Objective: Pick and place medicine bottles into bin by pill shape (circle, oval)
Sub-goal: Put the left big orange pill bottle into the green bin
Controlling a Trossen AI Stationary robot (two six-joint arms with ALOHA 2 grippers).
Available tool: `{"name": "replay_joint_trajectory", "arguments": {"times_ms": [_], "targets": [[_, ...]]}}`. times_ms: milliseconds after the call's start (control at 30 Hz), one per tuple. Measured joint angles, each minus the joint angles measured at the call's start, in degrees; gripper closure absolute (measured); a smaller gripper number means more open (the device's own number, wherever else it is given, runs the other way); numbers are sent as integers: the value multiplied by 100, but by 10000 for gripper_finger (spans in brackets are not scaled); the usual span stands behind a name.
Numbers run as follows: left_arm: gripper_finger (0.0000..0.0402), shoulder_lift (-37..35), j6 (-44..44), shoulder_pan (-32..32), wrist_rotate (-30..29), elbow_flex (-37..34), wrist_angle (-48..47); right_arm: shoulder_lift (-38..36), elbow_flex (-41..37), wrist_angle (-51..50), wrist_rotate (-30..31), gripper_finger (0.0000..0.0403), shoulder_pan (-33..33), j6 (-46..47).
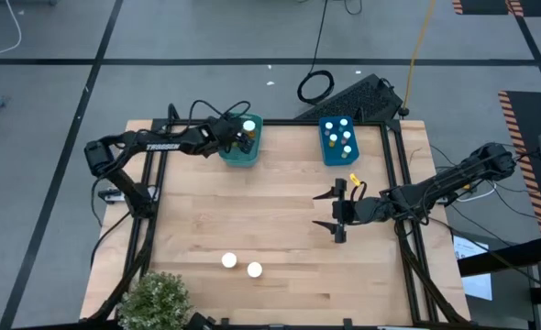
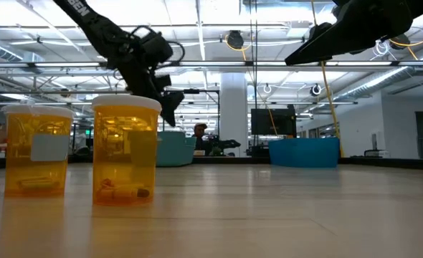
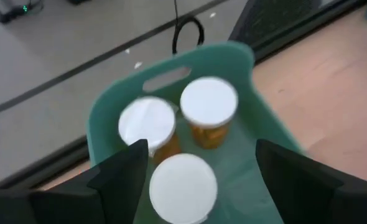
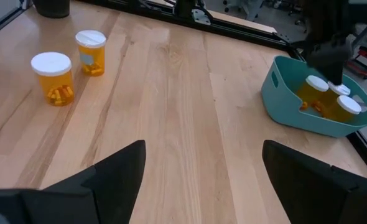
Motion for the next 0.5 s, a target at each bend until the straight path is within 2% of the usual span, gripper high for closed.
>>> {"name": "replay_joint_trajectory", "arguments": {"times_ms": [300, 500], "targets": [[120, -1111, 218, -672, 86, 2, -181, 105, 0, 163, 14, 88, 0, 398], [128, -1629, 261, -1554, 96, 2, -386, 1046, -4, 996, -535, 88, 19, 1053]]}}
